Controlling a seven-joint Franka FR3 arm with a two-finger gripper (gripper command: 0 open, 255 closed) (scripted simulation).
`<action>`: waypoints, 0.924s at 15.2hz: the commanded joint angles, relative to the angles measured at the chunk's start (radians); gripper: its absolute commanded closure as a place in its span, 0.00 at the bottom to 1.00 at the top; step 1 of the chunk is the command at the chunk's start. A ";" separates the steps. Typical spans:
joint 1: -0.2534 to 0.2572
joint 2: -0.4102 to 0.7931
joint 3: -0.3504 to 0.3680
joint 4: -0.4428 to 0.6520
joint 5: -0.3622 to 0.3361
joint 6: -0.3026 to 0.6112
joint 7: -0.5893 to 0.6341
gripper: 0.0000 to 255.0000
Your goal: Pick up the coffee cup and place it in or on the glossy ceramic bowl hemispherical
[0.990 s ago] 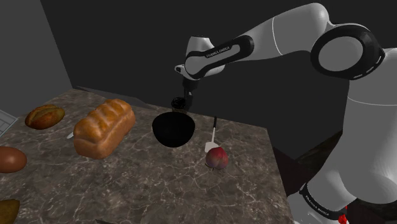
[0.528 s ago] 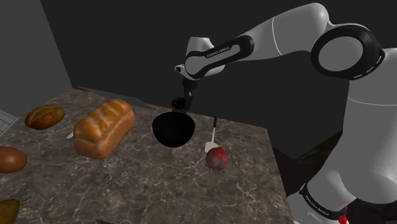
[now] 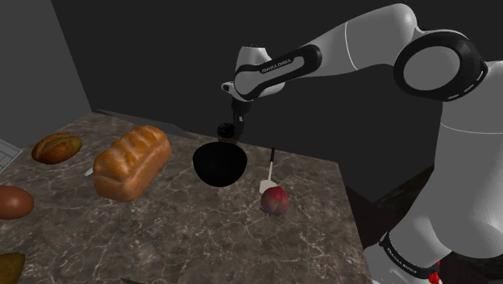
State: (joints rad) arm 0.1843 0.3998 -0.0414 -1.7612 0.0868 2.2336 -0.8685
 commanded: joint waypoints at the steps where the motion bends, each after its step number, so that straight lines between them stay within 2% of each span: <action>1: 0.001 -0.005 0.000 0.004 -0.001 -0.010 0.001 1.00; 14: 0.001 -0.069 -0.004 0.090 -0.010 -0.160 0.013 1.00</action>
State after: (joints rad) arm 0.1867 0.3329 -0.0443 -1.6842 0.0769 2.0883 -0.8549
